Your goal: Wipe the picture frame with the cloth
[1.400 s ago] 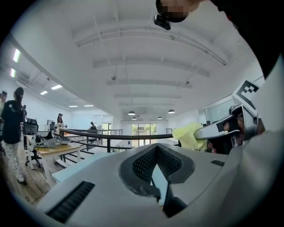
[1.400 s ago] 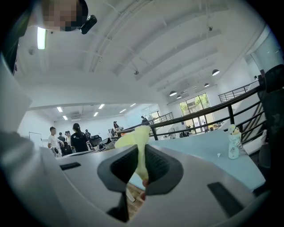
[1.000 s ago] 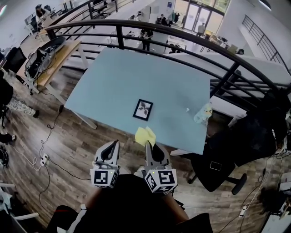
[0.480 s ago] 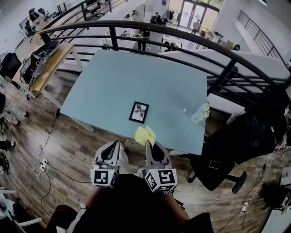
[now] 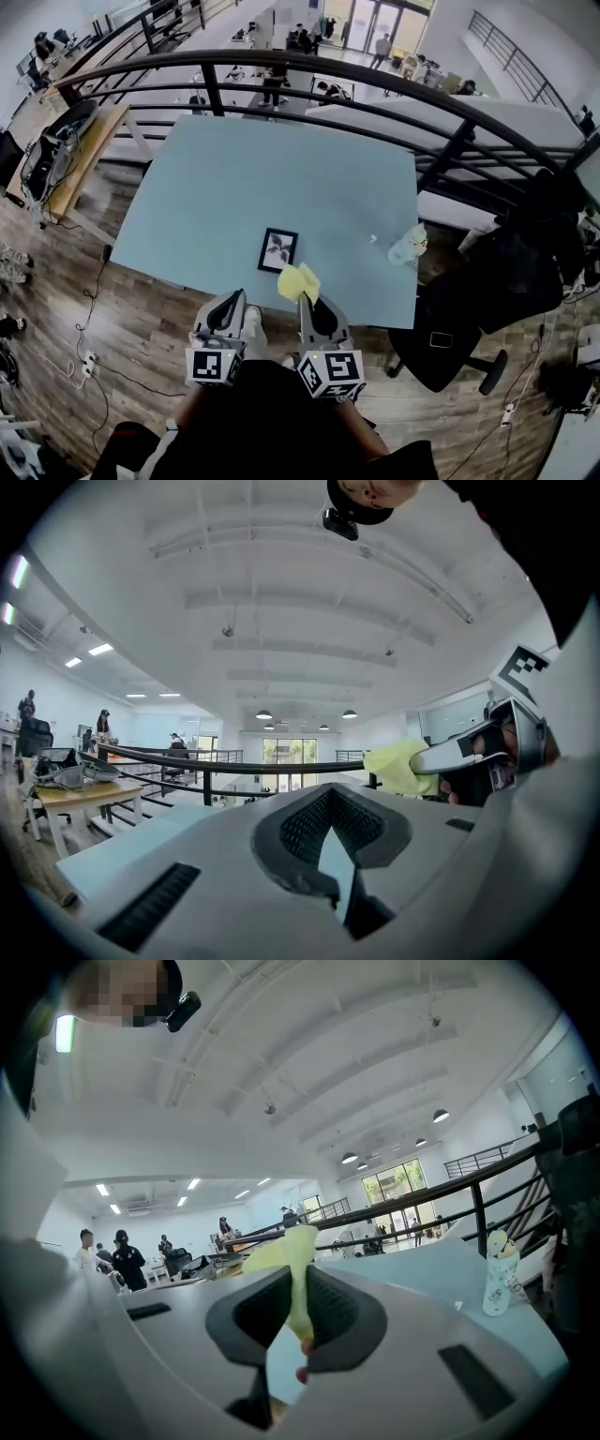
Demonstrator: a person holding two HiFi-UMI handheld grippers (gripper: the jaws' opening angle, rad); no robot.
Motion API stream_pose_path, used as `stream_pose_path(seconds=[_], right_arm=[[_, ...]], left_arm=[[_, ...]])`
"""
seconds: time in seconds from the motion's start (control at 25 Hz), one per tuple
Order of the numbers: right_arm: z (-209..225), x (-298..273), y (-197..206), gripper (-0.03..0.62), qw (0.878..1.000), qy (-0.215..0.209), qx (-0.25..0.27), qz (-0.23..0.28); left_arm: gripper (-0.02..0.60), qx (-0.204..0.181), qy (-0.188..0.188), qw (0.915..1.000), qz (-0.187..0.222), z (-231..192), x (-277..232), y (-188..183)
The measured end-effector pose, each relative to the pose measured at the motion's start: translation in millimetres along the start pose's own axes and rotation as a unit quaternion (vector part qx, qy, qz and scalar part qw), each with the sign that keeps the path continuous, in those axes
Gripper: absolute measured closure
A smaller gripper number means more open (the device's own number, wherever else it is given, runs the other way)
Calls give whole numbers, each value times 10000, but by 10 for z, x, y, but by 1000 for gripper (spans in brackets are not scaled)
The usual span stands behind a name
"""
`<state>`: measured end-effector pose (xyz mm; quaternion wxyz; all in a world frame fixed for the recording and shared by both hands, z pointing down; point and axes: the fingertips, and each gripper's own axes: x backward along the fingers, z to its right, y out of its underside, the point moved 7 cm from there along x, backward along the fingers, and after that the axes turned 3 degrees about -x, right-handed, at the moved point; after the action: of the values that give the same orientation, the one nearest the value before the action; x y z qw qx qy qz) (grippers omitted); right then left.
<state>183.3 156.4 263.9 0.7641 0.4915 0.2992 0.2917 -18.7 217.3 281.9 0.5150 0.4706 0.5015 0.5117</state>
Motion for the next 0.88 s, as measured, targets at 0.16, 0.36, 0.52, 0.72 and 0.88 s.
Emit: stream_pose_path(seconds=[0.16,0.36,0.52,0.72,0.88], right_arm=[[23,-246,-101,558,9999,158,-14,43],[81,-529,-191,558,9989,439,-112,80],[65,-775,-236,559,9972,716,-187,133],[-27,-1052,-258,559,9944,1019,-191,198],[-119,-1276,-226,558,9922,1219,-176,185]], left_arm=[[581,-19,214,9998,-2,-151,-319,-6],[581,-31,513,9986,-81,-316,-731,-34],[581,-127,854,9963,7,-498,-1024,-57],[581,-47,1126,9936,-56,-766,-1293,-32],[581,-7,1402,9901,-24,-968,-1490,13]])
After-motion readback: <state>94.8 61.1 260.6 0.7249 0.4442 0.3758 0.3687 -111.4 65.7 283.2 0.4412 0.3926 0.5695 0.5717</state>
